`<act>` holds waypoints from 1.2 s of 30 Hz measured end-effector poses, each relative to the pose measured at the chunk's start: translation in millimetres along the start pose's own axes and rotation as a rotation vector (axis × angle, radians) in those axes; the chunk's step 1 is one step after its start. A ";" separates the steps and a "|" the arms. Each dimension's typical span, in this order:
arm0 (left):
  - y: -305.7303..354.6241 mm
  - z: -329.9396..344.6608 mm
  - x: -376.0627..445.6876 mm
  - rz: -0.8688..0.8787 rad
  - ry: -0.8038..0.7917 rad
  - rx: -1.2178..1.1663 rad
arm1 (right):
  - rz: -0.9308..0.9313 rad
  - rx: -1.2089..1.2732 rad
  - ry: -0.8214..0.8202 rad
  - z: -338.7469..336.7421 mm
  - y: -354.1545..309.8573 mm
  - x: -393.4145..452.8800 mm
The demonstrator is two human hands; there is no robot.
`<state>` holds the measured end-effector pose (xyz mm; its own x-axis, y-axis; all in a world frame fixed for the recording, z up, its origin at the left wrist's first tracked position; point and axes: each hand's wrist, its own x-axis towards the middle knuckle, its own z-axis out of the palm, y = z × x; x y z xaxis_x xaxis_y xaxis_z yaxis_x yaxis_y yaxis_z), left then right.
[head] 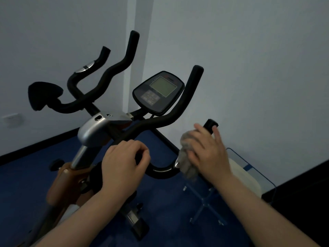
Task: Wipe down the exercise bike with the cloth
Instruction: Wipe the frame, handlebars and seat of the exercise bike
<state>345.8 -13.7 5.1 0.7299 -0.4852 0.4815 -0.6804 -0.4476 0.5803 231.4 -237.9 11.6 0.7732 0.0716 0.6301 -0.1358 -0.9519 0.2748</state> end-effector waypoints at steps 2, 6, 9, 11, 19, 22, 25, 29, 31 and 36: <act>-0.3 -0.3 0.2 0.000 -0.001 0.003 | -0.077 -0.089 0.022 -8.0 32.3 17.6; 0.2 -0.4 -1.4 -0.013 0.000 -0.003 | 0.198 0.039 0.085 -7.6 50.7 38.4; 1.3 0.1 -0.3 -0.010 0.016 0.006 | 0.779 0.468 0.181 -3.4 29.0 39.1; 0.6 0.3 -0.2 -0.021 0.018 0.016 | 1.066 0.716 0.315 8.0 0.1 30.7; 1.3 0.2 0.9 -0.040 0.023 0.040 | 1.212 0.919 0.300 16.2 -12.3 29.7; 0.8 0.7 -0.5 -0.061 0.013 0.039 | 1.232 0.992 0.315 21.8 -40.7 14.8; 1.9 1.8 2.2 -0.052 0.019 0.049 | 1.260 1.071 0.301 20.7 -49.5 8.7; 0.5 1.2 2.5 -0.040 0.021 0.064 | 1.304 1.063 0.276 14.0 -22.4 36.9; 1.0 1.5 -0.5 -0.042 0.018 0.060 | 1.319 1.049 0.300 17.6 -36.2 26.6; 0.8 2.1 2.4 -0.036 0.029 0.057 | 1.310 1.106 0.168 16.3 -56.4 5.6</act>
<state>346.9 -16.8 5.3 0.7553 -0.4464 0.4798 -0.6554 -0.5068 0.5600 253.5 -188.7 -12.2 0.4264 -0.8999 0.0916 -0.0606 -0.1294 -0.9897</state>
